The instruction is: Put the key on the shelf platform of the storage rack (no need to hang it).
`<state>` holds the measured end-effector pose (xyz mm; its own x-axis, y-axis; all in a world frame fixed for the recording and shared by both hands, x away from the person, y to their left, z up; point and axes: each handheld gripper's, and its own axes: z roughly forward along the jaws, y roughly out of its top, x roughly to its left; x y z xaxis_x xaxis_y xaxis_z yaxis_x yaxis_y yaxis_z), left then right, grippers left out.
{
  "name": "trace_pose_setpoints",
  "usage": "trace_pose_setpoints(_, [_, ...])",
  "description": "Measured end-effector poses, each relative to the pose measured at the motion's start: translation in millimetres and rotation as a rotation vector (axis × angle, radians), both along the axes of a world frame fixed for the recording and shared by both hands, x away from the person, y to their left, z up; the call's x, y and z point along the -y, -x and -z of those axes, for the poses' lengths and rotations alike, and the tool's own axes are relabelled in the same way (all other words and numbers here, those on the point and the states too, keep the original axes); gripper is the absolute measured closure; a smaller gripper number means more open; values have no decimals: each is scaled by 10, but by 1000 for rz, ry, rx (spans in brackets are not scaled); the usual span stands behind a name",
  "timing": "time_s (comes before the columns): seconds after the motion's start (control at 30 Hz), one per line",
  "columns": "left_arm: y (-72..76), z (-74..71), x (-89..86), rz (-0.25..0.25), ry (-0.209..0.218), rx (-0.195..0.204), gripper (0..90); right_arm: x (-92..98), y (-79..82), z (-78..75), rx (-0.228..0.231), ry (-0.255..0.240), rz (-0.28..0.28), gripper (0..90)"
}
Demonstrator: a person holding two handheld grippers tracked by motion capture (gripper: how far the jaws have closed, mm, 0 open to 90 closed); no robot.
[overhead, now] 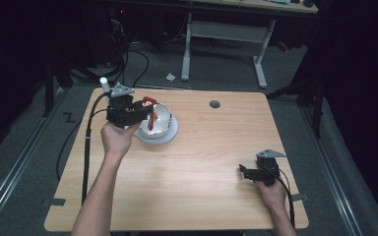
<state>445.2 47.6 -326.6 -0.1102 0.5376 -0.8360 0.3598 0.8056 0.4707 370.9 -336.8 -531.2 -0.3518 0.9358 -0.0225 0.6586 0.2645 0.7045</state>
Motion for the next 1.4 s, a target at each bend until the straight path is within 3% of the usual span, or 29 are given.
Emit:
trace_pose_setpoints(0.5, [-191,198,125,-33,-35,-24,622,0,0,0,0,0,0,152])
trace_pose_setpoints(0.63, [-235,271,145,-35,-70,-33,621,1,0,0,0,0,0,152])
trace_pose_setpoints(0.83, [-269,315,171,-48,-77,-44,621,1,0,0,0,0,0,152])
trace_pose_setpoints(0.93, [-293,386,201,-44,-110,-39,621,0,0,0,0,0,0,152])
trace_pose_setpoints(1.2, [-331,450,228,-44,-100,-57,620,1,0,0,0,0,0,152])
trace_pose_setpoints(1.4, [-408,579,239,-52,-111,-83,620,1,2,0,0,0,-1,152])
